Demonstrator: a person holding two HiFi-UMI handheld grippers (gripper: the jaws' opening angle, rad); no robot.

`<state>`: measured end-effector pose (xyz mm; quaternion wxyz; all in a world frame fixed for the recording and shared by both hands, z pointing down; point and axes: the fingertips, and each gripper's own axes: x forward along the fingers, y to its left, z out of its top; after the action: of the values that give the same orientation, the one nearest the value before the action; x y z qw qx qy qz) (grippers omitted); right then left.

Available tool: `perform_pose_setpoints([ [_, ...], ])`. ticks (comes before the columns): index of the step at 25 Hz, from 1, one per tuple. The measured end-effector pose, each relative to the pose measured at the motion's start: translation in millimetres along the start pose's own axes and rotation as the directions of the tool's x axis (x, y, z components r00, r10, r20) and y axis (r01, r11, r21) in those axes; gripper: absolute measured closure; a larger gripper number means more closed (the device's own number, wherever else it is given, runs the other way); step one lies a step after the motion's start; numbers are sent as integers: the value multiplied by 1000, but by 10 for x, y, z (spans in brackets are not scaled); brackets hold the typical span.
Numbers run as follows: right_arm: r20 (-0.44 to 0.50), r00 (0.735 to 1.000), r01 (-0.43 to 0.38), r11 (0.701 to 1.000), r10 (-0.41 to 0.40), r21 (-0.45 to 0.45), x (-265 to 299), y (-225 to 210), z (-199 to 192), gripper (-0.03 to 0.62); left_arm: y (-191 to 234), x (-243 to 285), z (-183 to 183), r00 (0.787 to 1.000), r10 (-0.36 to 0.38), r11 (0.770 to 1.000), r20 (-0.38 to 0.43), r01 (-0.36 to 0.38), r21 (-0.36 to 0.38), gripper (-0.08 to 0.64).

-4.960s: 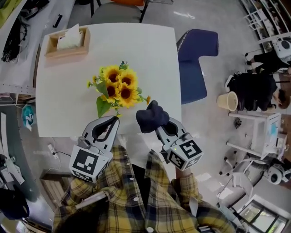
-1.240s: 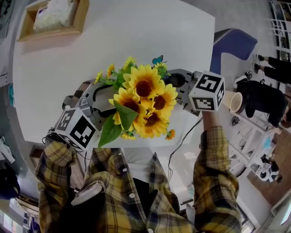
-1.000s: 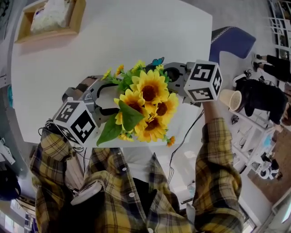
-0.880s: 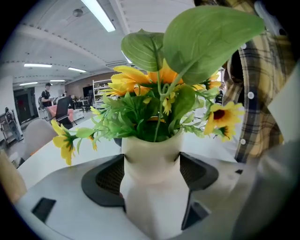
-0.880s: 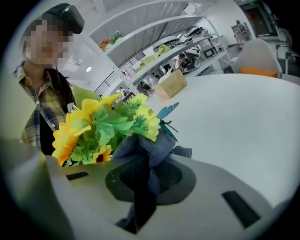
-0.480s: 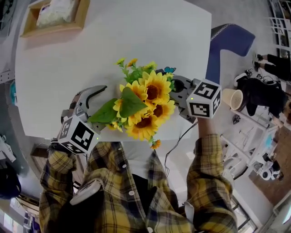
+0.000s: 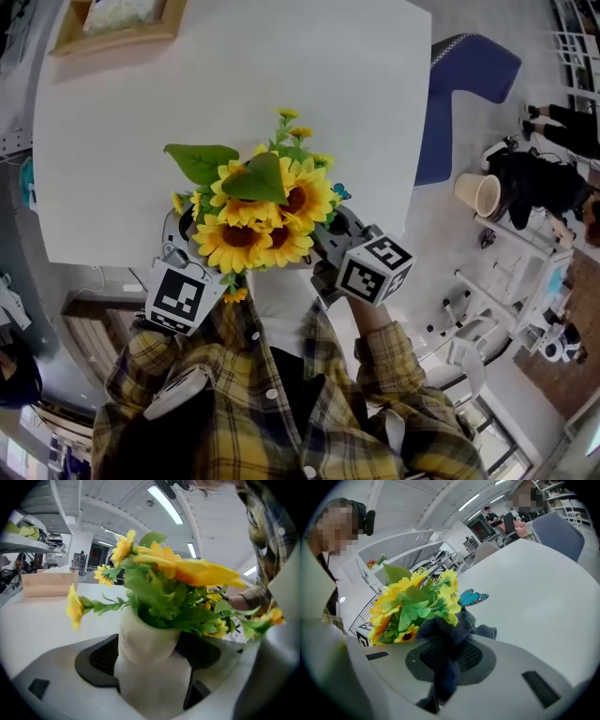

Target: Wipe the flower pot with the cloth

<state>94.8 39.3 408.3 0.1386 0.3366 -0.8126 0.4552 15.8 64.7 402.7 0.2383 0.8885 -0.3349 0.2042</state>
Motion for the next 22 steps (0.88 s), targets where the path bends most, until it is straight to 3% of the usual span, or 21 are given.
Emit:
perform_pose_setpoints([
  [6, 35, 999, 21, 999, -23, 47, 118, 72, -130, 565, 73, 83, 64, 999, 23, 999, 40, -21, -38, 121],
  [10, 22, 1000, 15, 999, -16, 28, 176, 60, -119, 565, 165, 133, 74, 999, 31, 1000, 37, -31, 4, 124],
  [16, 20, 1000, 5, 1000, -5, 24, 121, -227, 7, 565, 181, 468, 162, 999, -40, 995, -6, 41, 87, 124],
  [22, 23, 1000, -9, 998, 8, 62, 76, -223, 170, 565, 188, 364, 237, 988, -133, 978, -81, 144, 152, 124],
])
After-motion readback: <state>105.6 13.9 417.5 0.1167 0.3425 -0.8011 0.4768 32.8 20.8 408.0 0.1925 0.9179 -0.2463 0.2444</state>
